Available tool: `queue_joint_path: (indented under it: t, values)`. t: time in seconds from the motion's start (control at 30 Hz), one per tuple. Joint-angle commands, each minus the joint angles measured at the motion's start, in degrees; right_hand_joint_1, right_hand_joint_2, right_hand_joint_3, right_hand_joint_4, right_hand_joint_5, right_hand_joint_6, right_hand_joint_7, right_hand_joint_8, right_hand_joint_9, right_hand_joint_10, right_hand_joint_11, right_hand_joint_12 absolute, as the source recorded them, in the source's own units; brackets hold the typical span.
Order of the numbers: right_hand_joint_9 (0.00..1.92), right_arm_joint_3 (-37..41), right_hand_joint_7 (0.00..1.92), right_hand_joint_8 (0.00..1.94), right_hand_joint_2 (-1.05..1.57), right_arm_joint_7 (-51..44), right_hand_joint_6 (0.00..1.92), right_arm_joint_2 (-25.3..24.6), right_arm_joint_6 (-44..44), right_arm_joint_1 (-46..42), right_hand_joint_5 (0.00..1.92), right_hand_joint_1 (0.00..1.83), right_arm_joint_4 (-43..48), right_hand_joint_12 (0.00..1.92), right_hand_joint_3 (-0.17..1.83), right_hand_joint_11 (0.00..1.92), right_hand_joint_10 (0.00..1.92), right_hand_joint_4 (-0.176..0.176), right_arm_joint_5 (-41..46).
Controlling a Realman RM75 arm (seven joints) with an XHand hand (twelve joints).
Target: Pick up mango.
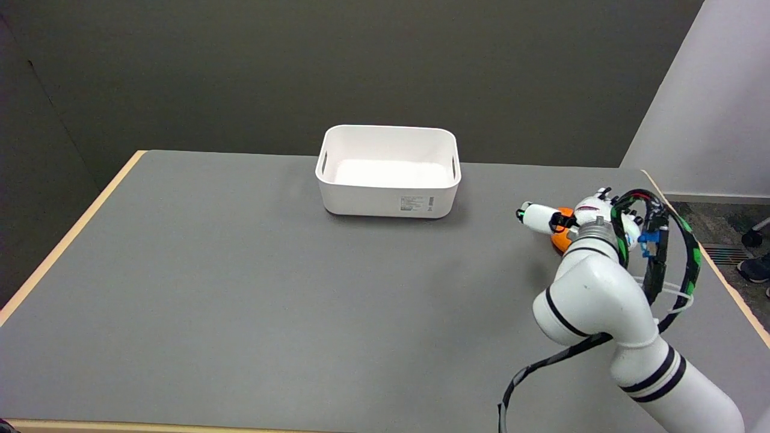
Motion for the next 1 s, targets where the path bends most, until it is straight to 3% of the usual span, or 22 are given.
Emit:
queue_joint_path:
  t: [0.03, 0.1, 0.23, 0.4, 0.6, 0.67, 0.8, 1.0]
  values:
    - [0.00, -4.32, 0.00, 0.00, 0.59, 27.99, 0.00, -0.42, -6.26, -4.81, 0.00, 0.33, 4.30, 0.53, 0.76, 0.00, 0.00, -0.171, -4.40]
    - [0.00, -4.56, 0.00, 0.00, 0.54, 29.46, 0.00, -0.42, -9.29, -4.72, 0.00, 0.35, 5.49, 0.53, 0.86, 0.00, 0.00, -0.171, -4.26]
    - [0.00, -4.63, 0.00, 0.00, 0.59, 31.58, 0.00, -0.43, -14.42, -3.88, 0.00, 0.44, 8.41, 0.62, 0.89, 0.00, 0.00, -0.169, -4.18]
    - [0.00, -4.71, 0.00, 0.00, 0.63, 33.11, 0.00, -0.51, -15.96, -2.79, 0.00, 0.48, 12.69, 0.78, 0.90, 0.00, 0.13, -0.163, -4.19]
    - [0.00, -3.65, 0.00, 0.04, 0.65, 35.44, 0.00, -0.51, -15.25, -1.44, 0.00, 0.51, 19.51, 0.80, 0.89, 0.00, 0.26, -0.155, -5.68]
    - [0.00, -3.35, 0.00, 0.05, 0.64, 35.50, 0.00, -0.43, -15.03, -1.12, 0.00, 0.53, 20.59, 0.72, 0.96, 0.00, 0.24, -0.154, -6.70]
    - [0.00, -2.97, 0.00, 0.00, 0.67, 35.50, 0.00, -0.35, -14.92, -0.98, 0.00, 0.51, 20.96, 0.61, 0.82, 0.00, 0.20, -0.150, -8.79]
    - [0.00, -2.46, 0.00, 0.00, 0.65, 35.58, 0.00, 0.15, -16.13, -0.87, 0.00, 0.51, 21.07, 0.54, 0.82, 0.00, 0.16, -0.148, -9.32]
